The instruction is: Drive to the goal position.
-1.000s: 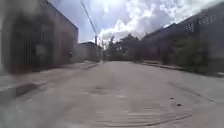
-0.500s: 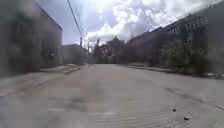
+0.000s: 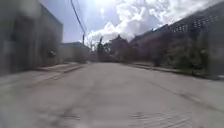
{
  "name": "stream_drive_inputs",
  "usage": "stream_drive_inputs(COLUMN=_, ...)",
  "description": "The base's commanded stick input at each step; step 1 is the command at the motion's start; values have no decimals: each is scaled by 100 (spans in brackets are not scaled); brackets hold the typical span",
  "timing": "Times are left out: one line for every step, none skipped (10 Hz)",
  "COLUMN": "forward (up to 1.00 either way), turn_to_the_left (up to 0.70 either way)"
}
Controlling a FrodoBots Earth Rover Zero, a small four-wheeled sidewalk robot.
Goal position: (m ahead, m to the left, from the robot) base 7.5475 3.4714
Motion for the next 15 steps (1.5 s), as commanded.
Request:
stream_drive_inputs(forward=100, turn_to_the_left=0)
stream_drive_inputs(forward=100, turn_to_the_left=0)
stream_drive_inputs(forward=100, turn_to_the_left=0)
stream_drive_inputs(forward=100, turn_to_the_left=0)
stream_drive_inputs(forward=100, turn_to_the_left=0)
stream_drive_inputs(forward=100, turn_to_the_left=0)
stream_drive_inputs(forward=100, turn_to_the_left=0)
stream_drive_inputs(forward=100, turn_to_the_left=0)
stream_drive_inputs(forward=100, turn_to_the_left=0)
stream_drive_inputs(forward=100, turn_to_the_left=0)
stream_drive_inputs(forward=100, turn_to_the_left=0)
stream_drive_inputs(forward=100, turn_to_the_left=0)
stream_drive_inputs(forward=100, turn_to_the_left=0)
stream_drive_inputs(forward=100, turn_to_the_left=0)
stream_drive_inputs(forward=100, turn_to_the_left=0)
